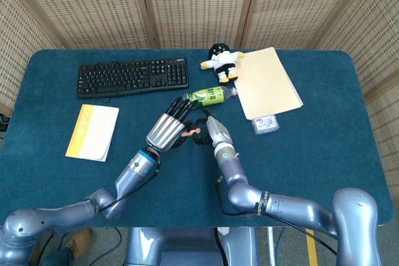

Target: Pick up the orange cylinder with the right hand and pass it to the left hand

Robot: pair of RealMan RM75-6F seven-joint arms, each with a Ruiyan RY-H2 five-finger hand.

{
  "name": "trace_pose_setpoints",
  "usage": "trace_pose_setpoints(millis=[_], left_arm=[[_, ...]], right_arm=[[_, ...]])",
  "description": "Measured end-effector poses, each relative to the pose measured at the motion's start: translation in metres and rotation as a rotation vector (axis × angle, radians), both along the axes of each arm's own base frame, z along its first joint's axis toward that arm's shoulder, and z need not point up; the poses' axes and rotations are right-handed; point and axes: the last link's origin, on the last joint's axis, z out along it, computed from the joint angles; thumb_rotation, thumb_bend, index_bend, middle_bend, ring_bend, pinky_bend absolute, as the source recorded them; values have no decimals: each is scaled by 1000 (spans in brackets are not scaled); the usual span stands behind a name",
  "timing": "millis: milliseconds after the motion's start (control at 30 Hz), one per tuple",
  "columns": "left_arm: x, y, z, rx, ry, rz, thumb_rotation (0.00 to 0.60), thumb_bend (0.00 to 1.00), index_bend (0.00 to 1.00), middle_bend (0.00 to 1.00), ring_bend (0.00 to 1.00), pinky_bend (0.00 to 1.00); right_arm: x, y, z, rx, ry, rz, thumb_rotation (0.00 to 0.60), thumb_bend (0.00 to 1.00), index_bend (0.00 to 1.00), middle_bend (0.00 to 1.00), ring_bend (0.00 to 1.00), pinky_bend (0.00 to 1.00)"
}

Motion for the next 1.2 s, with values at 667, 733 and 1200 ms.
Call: trace_pose_setpoints(millis=[667,733,1200], left_arm=[[-7,3,19,39,2,8,600,533,834,0,0,0],[-9,3,22,44,4,10,600,535,834,0,0,0],[-55,14,86,156,2,81,600,538,835,0,0,0]], right_arm=[[-33,-6,14,-35,34,-44,600,683,807,112,0,0],[-37,-6,16,-38,38,-48,600,683,808,112,0,0],[-74,5,35,-67,94,-86,600,683,809,112,0,0]])
